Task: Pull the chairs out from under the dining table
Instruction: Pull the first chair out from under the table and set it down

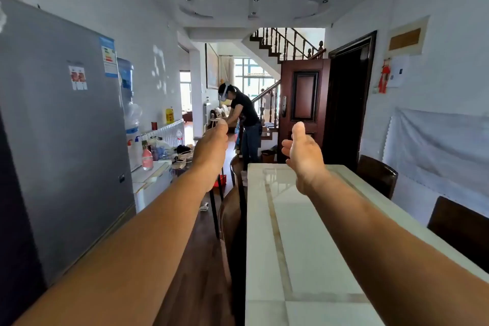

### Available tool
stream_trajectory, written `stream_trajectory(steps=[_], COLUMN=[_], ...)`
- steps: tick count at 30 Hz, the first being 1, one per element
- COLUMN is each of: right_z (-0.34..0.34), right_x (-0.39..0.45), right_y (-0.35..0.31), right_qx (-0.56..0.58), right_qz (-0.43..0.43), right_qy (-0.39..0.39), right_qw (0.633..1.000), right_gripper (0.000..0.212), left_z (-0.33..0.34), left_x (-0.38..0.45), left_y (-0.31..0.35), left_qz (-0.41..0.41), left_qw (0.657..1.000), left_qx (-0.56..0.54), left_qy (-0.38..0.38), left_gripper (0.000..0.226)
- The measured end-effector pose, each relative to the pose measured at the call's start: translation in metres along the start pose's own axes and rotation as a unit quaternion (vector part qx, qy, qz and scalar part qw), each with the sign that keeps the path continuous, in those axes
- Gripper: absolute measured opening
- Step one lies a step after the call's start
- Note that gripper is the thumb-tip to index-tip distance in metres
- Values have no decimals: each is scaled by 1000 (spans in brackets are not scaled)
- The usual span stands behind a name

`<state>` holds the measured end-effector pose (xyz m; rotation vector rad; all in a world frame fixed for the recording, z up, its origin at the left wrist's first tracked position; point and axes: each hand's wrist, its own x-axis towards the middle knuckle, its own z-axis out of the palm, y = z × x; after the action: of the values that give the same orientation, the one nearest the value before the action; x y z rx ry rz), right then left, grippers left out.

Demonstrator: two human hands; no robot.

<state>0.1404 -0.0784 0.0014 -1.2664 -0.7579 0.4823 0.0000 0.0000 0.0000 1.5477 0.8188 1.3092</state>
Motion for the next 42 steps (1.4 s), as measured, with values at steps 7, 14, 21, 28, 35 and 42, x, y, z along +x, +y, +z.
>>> stream_trajectory(steps=[7,14,21,28,35,42], right_z=[86,179,244,279,306,322], right_x=[40,101,166,251,384,484], right_y=[38,77,124,188,262,319], right_qx=[-2,-3,-23,-31,-42,-94], right_qz=[8,14,18,64,76,99], right_qy=[-10,25,55,67,79,86], right_qw=[1000,1000,998,995,993,987], right_gripper=[60,52,54,56,48,46], left_z=[-44,-92,-112,-98,-51,-4], left_x=[72,171,260,342,462,560], left_y=[-45,-86,-142,-210,-290,-362], left_qz=[-23,11,-41,-87,-126,-172], left_qw=[1000,998,997,993,985,977], left_qx=[17,15,15,34,95,94], left_qy=[-4,-56,-62,-67,-71,-86], left_gripper=[29,43,31,32,54,31])
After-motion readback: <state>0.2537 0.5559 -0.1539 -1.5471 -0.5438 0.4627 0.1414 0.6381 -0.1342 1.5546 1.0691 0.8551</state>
